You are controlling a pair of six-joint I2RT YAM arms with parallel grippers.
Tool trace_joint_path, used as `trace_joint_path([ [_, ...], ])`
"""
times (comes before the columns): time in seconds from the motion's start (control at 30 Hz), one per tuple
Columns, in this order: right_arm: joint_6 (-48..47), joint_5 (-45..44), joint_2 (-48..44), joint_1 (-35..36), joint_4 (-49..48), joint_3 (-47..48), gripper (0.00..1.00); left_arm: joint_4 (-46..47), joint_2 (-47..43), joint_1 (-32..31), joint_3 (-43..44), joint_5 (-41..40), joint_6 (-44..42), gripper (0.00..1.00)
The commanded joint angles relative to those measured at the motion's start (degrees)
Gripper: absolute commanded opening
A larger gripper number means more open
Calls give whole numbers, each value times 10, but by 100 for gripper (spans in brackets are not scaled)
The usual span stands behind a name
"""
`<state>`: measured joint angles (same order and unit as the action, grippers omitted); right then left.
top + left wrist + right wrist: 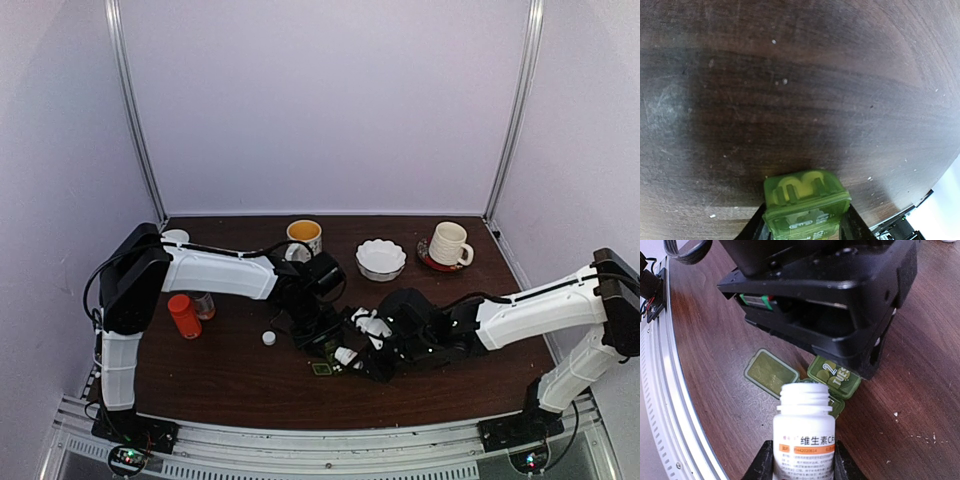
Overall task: Sort the pills into containers
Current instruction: Pour the pill into the compartment of the pill container.
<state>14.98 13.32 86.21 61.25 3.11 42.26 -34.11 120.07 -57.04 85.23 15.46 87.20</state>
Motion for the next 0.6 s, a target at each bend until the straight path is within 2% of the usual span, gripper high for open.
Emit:
trace_joint_path([
  [0.0, 5, 0, -2, 3, 38, 18, 4, -18, 25, -1, -5, 11, 5, 36],
  [0.23, 0, -1, 4, 3, 35, 22, 4, -18, 25, -1, -2, 11, 4, 36],
  [0.47, -5, -9, 11, 3, -75, -34, 4, -18, 25, 0, 0, 10, -1, 37],
  [0.57, -7, -7, 29, 3, -59, -17, 3, -18, 24, 0, -2, 11, -1, 37],
])
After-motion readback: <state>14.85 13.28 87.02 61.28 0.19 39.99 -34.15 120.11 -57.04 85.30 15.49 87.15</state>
